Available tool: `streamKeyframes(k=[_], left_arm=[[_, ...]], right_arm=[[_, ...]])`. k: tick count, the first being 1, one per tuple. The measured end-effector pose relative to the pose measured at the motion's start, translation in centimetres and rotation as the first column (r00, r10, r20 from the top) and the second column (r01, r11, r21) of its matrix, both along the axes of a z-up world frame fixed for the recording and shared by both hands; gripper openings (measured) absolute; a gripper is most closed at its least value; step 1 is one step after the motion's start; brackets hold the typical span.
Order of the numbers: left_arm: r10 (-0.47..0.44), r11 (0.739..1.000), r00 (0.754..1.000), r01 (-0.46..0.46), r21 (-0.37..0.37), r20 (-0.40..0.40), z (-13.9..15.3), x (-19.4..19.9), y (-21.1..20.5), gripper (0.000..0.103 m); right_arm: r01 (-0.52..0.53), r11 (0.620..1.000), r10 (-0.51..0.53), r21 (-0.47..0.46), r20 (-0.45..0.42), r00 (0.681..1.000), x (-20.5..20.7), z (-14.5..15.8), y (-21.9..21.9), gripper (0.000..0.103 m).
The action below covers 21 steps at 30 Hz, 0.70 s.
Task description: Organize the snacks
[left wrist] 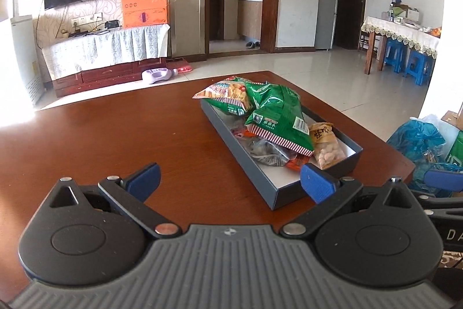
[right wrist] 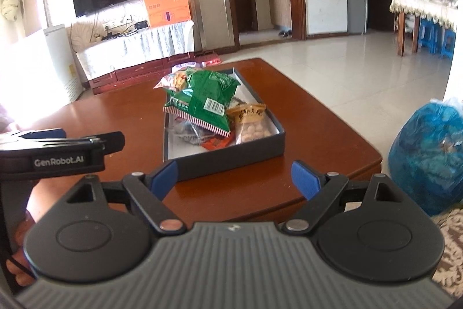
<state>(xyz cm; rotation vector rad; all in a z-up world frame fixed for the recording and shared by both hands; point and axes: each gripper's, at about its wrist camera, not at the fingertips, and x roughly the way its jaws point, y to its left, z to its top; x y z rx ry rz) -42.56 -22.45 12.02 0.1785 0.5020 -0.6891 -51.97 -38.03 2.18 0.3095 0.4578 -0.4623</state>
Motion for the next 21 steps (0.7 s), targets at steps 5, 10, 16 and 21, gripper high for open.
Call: streamKeyframes(k=[5, 10, 16, 21], left_arm=[[0.051, 0.998, 0.996, -0.053, 0.03, 0.07, 0.1, -0.5, -0.4, 0.103], [0.089, 0.99, 0.989, -0.1, 0.096, 0.115, -0.2, -1.1, -1.0, 0.103], [0.083, 0.994, 0.994, -0.088, 0.064, 0.07, -0.2, -0.7, -0.3, 0.103], [0.064, 0.995, 0.996, -0.068, 0.068, 0.058, -0.3, -0.8, -0.3, 0.103]], right_arm=[[-0.004, 0.999, 0.004, 0.044, 0.007, 1.0, -0.1, -0.3, -0.6, 0.087], [-0.017, 0.999, 0.017, 0.045, -0.002, 1.0, 0.1, -0.3, -0.4, 0.087], [-0.019, 0.998, 0.019, 0.058, 0.001, 1.0, 0.0, -0.3, -0.8, 0.088], [-0.024, 0.998, 0.024, 0.06, -0.001, 1.0, 0.0, -0.3, -0.8, 0.088]])
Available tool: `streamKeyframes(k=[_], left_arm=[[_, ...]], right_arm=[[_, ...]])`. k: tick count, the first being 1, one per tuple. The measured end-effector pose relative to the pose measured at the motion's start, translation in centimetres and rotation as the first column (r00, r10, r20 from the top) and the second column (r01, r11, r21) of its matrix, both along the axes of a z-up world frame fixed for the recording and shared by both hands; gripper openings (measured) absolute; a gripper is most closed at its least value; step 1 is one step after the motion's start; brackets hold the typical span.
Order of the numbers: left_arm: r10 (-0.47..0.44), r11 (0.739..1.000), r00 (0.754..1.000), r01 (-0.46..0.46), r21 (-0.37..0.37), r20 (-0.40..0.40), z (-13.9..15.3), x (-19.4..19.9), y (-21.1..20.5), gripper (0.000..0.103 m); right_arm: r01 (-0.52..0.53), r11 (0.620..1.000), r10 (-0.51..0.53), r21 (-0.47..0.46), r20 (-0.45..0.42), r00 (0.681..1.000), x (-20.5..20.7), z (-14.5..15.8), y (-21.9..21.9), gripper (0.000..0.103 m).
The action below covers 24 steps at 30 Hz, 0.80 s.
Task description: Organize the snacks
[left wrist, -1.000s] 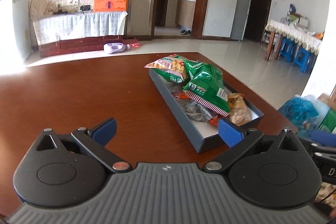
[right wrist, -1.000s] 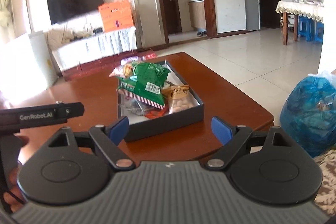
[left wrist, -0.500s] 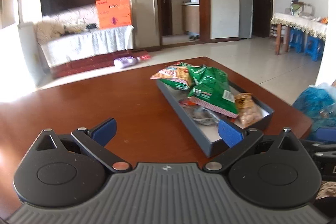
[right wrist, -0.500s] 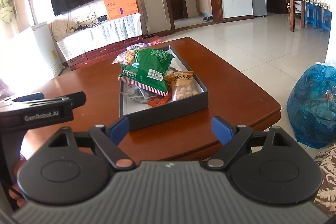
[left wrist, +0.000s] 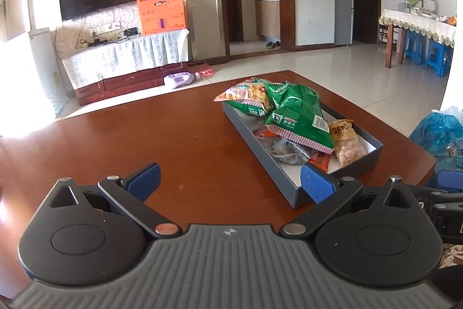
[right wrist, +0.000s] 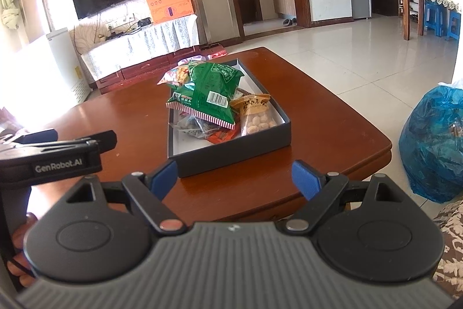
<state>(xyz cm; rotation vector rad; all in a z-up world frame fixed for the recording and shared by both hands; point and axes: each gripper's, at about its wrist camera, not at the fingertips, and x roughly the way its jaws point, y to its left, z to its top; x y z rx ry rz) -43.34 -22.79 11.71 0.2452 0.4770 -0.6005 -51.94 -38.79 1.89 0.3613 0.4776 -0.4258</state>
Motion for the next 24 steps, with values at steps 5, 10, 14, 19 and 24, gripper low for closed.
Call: streamKeyframes(k=[5, 10, 14, 19, 24], left_arm=[[-0.002, 1.0, 1.0, 0.002, 0.004, 0.006, -0.04, -0.15, -0.06, 0.103], [-0.004, 1.0, 1.0, 0.004, 0.005, 0.005, -0.04, -0.13, 0.07, 0.103], [-0.006, 1.0, 1.0, 0.006, 0.005, 0.002, -0.07, -0.1, 0.17, 0.103], [-0.009, 1.0, 1.0, 0.009, 0.004, 0.001, -0.07, -0.07, 0.12, 0.103], [-0.01, 1.0, 1.0, 0.01, 0.004, 0.0, -0.09, -0.06, 0.15, 0.103]], right_arm=[[-0.001, 1.0, 0.001, 0.001, 0.0, 1.0, 0.0, 0.01, 0.0, 0.088], [-0.003, 1.0, 0.003, 0.003, -0.001, 1.0, 0.06, -0.02, 0.1, 0.088], [-0.003, 1.0, 0.003, 0.003, -0.001, 1.0, 0.04, 0.0, 0.1, 0.088], [-0.006, 1.0, 0.006, 0.002, -0.003, 1.0, 0.06, -0.02, 0.02, 0.088], [-0.009, 1.0, 0.009, 0.002, -0.005, 1.0, 0.11, -0.12, -0.04, 0.088]])
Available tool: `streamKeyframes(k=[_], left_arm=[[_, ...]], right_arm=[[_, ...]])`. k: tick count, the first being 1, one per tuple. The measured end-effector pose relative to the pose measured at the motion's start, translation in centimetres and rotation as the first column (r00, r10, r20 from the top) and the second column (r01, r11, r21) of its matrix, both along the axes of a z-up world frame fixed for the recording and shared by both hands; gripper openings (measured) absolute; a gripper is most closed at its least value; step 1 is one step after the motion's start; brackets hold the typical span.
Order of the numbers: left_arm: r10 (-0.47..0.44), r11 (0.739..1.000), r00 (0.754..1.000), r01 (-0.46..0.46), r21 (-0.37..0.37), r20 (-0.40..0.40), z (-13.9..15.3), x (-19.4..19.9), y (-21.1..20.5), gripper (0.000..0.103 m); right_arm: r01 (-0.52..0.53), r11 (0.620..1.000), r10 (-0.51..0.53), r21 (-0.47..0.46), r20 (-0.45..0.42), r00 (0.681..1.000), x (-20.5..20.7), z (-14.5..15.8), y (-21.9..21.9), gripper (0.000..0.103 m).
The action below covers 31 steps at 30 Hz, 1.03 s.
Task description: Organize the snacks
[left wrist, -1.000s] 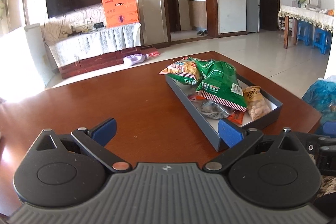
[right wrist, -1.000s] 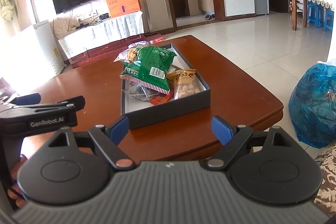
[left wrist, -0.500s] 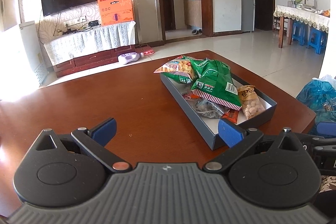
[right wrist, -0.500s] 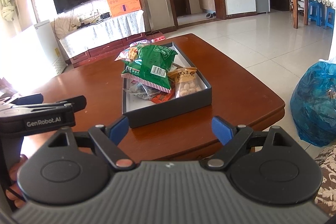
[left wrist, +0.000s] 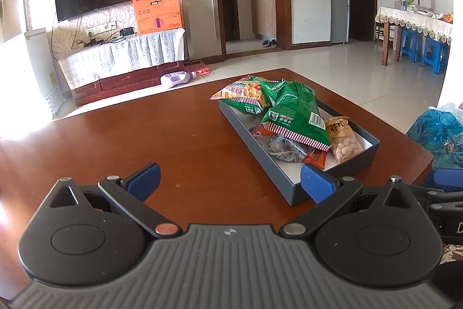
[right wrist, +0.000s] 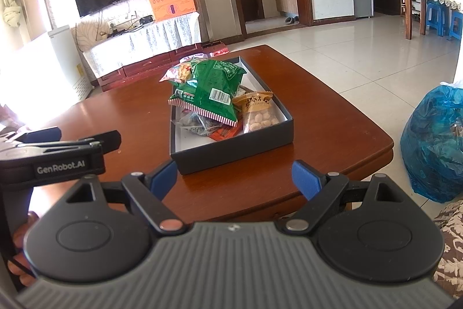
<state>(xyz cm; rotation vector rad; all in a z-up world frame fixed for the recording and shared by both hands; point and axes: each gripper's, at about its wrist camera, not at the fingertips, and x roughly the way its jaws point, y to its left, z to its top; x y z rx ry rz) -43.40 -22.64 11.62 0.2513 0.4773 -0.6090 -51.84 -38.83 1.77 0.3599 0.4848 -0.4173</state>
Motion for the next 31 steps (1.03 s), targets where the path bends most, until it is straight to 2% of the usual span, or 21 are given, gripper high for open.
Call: streamKeyframes(k=[19, 25, 31], left_arm=[[-0.005, 1.0, 1.0, 0.005, 0.002, -0.005, -0.21, -0.03, -0.03, 0.103], [-0.013, 1.0, 0.999, 0.012, 0.011, 0.043, -0.47, -0.83, -0.03, 0.103], [-0.038, 0.999, 0.999, 0.038, 0.01, 0.016, -0.52, -0.63, -0.22, 0.103]], right_arm=[[-0.005, 1.0, 0.005, 0.001, -0.004, 1.0, 0.04, -0.07, -0.02, 0.088], [-0.006, 1.0, 0.006, -0.002, -0.005, 1.0, 0.05, -0.15, -0.17, 0.088], [-0.006, 1.0, 0.006, 0.0, -0.003, 1.0, 0.03, -0.16, -0.26, 0.088]])
